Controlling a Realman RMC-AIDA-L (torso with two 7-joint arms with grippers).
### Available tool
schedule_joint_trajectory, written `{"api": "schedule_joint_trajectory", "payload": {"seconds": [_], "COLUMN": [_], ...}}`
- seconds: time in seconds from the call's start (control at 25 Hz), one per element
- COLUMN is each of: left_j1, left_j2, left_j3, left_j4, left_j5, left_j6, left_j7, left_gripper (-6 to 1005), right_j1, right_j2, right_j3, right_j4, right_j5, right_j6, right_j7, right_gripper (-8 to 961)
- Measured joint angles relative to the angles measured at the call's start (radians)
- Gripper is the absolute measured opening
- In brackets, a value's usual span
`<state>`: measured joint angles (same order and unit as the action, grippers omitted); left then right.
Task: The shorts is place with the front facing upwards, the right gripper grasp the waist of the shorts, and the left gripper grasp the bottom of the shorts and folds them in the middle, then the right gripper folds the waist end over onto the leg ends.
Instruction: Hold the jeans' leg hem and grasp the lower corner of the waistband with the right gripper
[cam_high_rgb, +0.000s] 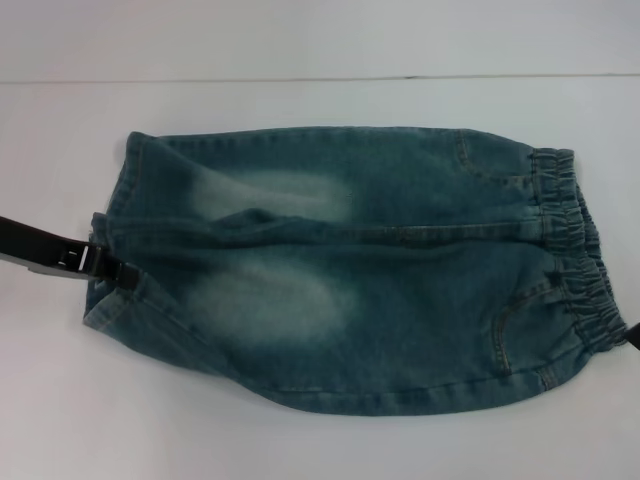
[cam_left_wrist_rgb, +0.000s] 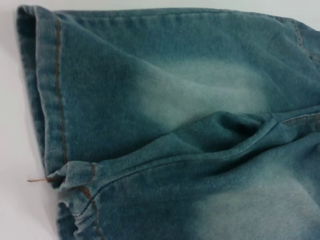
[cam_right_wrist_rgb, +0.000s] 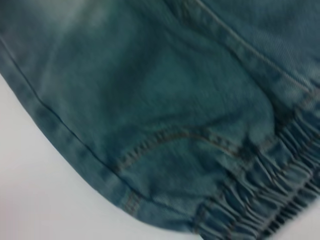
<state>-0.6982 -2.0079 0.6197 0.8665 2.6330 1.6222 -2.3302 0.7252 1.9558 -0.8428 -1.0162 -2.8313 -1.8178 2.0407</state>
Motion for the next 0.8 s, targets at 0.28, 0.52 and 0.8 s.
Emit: {"api": "schedule_joint_trajectory", "payload": {"seconds": [0.28, 0.52, 0.8], "left_j1": [0.012, 0.017, 0.02], "left_j2": [-0.002, -0.004, -0.008], "left_j3": [0.0, 0.0, 0.0], "left_j4": [-0.002, -0.002, -0.003], "left_j5": [-0.01, -0.012, -0.012], "left_j6": [-0.003, -0.002, -0.002], "left_j7": [0.002, 0.002, 0.002], "left_gripper": [20, 21, 21], "right_j1": [0.017, 0.031, 0.042], "right_j2": [0.015, 0.025, 0.036], "right_j3": [-0.048, -0.075, -0.095], "right_j4": [0.052, 0.096, 0.136], "right_j5": [-0.042, -0.058, -0.063], "right_j6": [0.038, 0.078, 0.096], "right_j7": [0.002, 0.003, -0.001], "right_gripper": [942, 941, 941]}}
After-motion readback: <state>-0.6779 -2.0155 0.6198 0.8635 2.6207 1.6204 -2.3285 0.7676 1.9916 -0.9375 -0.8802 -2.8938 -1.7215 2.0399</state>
